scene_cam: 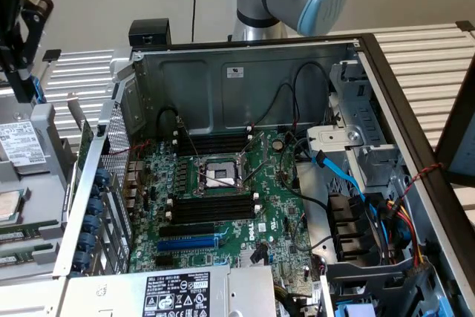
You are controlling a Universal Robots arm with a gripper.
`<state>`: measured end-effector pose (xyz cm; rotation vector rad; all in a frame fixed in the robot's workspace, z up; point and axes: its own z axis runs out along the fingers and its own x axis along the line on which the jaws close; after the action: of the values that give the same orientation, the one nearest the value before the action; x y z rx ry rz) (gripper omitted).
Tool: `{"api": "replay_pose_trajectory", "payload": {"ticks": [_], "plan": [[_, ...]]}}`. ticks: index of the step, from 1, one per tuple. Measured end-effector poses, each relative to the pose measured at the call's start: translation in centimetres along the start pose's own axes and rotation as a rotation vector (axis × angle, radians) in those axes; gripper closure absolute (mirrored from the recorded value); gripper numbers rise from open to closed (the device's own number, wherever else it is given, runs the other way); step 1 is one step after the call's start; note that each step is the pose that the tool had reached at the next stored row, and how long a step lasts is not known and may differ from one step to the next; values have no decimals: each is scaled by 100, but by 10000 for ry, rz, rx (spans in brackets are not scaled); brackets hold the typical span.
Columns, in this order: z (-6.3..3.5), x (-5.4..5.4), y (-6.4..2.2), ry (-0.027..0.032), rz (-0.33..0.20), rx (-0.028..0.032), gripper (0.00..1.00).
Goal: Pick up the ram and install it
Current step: 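Reach for the ram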
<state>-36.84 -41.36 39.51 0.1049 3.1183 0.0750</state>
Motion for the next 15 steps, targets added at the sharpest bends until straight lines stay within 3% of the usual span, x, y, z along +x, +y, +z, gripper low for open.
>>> {"api": "replay_pose_trajectory", "payload": {"ticks": [11,15], "plan": [[-5,500,-63,-1,-2,8,90],[1,654,-77,1,-26,11,83]]}}
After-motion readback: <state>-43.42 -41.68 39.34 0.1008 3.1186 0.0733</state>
